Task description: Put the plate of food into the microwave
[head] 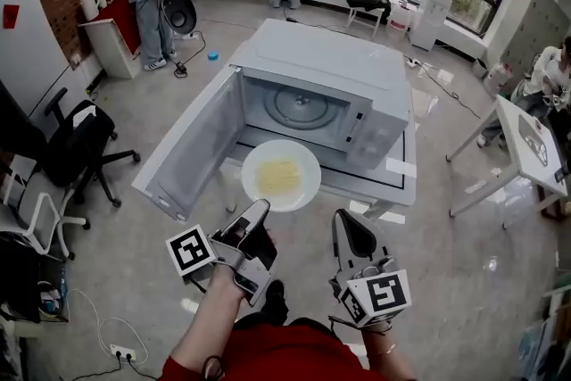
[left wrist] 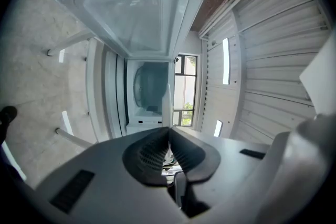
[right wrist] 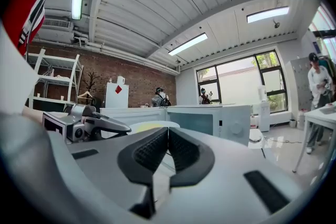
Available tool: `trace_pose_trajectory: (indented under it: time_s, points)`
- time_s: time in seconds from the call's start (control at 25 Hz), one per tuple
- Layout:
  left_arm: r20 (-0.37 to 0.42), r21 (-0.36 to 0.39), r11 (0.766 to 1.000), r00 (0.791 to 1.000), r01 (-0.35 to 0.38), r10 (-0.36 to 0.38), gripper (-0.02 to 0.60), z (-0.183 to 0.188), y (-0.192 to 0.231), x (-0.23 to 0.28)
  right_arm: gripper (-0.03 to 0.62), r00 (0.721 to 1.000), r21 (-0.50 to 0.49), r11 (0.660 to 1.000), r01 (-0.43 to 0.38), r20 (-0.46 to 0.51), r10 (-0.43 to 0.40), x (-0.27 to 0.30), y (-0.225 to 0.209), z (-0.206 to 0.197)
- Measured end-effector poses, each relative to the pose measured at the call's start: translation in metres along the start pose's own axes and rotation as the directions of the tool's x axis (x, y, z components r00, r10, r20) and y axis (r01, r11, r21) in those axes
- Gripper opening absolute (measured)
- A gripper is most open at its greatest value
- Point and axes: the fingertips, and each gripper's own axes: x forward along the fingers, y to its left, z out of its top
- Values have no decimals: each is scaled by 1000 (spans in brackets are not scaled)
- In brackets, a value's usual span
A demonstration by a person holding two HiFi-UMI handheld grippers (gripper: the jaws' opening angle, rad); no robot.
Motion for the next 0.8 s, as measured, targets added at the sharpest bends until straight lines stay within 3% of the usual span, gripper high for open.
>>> trace_pose_trajectory:
  time_s: [0.28,0.56,0.8]
  points:
    - [-13,-7,1000,1000,7,-7,18,26,4,38,15,1000,-30,1000,-7,-27,7,42,-18,5]
    - [19,-27,999,1000,-20,21,18,43,26,58,15,997,-31,999,-39,-67,36,72,-31,-3]
    - [68,-37,999,998,8,-6,18,56,55,90,15,996,-26,998,-57,-76,54,101,-45,-22]
